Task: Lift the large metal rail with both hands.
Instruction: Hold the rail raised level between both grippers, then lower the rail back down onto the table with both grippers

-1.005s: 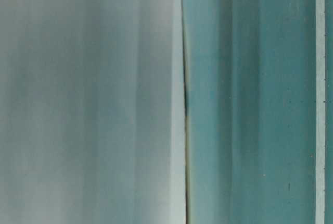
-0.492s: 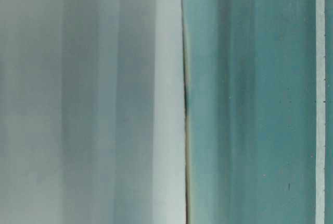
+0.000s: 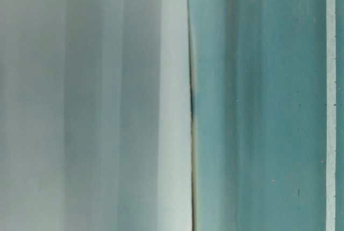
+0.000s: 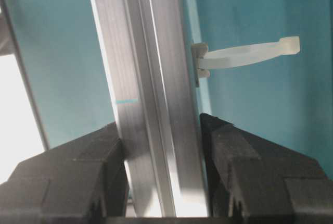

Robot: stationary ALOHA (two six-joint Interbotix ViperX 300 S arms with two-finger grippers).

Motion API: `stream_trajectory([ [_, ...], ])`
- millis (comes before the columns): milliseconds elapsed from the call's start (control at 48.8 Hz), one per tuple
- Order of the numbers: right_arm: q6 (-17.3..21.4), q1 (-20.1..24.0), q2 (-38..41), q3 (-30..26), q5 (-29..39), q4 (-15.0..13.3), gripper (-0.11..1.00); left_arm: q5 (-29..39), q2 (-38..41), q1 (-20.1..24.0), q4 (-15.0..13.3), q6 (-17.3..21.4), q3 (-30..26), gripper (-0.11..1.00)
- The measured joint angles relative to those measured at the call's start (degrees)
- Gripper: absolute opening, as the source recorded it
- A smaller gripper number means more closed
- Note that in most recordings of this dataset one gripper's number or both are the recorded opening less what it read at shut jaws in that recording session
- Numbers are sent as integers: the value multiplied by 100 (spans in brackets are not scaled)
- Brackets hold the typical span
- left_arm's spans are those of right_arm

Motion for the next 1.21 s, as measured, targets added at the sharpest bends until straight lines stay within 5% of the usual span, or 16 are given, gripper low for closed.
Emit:
stream_trajectory([
  [226,0,-97,0,316,-35,0,39,-26,18,123,0,0,185,36],
  [513,-79,-114,26,1195,-404,-9,39,-589,-44,193,9,0,1143,36],
  [923,-316,-158,53,2637,-1837,-220,40,-2391,-439,193,18,-149,3182,36],
  [1210,-369,-158,123,3489,-2927,-299,39,-3190,-492,211,35,-149,3876,36],
])
